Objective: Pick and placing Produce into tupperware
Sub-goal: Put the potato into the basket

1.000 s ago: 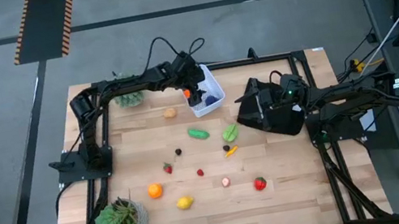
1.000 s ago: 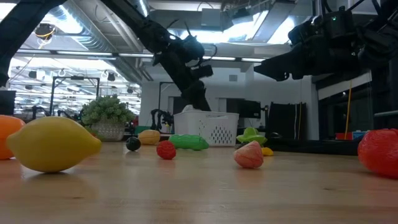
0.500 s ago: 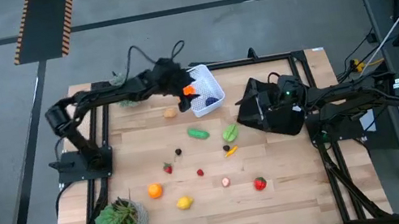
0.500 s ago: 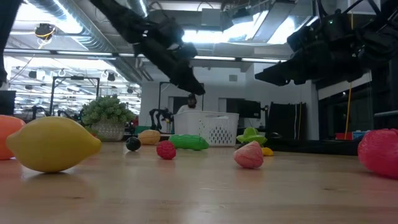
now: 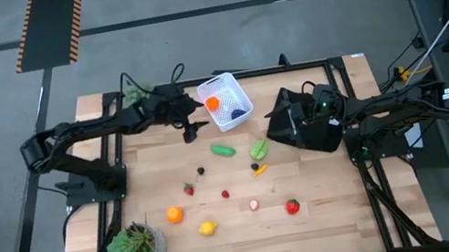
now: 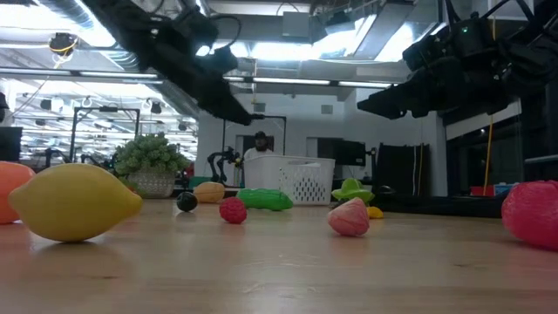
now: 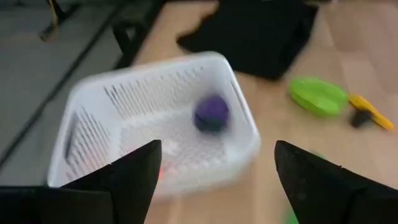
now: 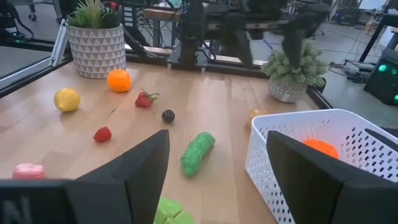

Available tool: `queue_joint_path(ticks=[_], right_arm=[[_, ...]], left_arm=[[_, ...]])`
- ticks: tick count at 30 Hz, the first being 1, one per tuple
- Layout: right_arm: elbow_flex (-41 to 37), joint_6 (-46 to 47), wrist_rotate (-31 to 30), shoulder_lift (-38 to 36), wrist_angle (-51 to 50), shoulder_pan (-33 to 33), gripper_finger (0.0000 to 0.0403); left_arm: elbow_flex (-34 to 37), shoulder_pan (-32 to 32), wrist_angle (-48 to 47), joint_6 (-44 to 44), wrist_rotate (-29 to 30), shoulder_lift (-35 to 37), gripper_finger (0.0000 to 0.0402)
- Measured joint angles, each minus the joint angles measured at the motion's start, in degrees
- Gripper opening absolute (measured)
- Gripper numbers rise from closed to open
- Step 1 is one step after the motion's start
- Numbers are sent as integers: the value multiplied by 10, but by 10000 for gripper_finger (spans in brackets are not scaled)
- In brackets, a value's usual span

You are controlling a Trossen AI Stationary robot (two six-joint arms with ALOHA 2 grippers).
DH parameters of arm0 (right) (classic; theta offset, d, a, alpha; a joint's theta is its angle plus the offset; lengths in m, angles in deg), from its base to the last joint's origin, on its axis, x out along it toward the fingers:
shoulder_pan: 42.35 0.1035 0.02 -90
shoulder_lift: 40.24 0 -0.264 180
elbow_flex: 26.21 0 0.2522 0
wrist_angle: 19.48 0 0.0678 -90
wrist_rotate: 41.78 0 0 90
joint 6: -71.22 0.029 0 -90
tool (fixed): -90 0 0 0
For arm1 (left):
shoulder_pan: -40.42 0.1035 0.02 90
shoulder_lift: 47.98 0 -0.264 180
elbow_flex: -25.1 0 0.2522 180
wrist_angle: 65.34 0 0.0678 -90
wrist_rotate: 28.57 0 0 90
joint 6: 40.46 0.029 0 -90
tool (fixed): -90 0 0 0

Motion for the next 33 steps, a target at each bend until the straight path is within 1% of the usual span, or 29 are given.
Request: queue_joint_path(ticks=[5, 9, 13, 18, 27, 33], right_arm=[[0, -1, -1, 0, 0, 0, 271], [0, -1, -1, 0, 1, 0, 271], [0, -1, -1, 0, 1, 0, 271], [0, -1, -1, 0, 1, 0, 271], [0, 0, -1, 0, -10, 0, 271], [0, -1, -1, 0, -10, 0, 271]], left_arm=[[13, -2, -66, -35, 14, 23, 307], [13, -2, -111, -33, 18, 23, 303], [13, -1, -139, -33, 66, 23, 305], [13, -1, -143, -35, 102, 23, 307], [13, -1, -173, -31, 103, 10, 300], [13, -7, -166, 20, 103, -31, 300]])
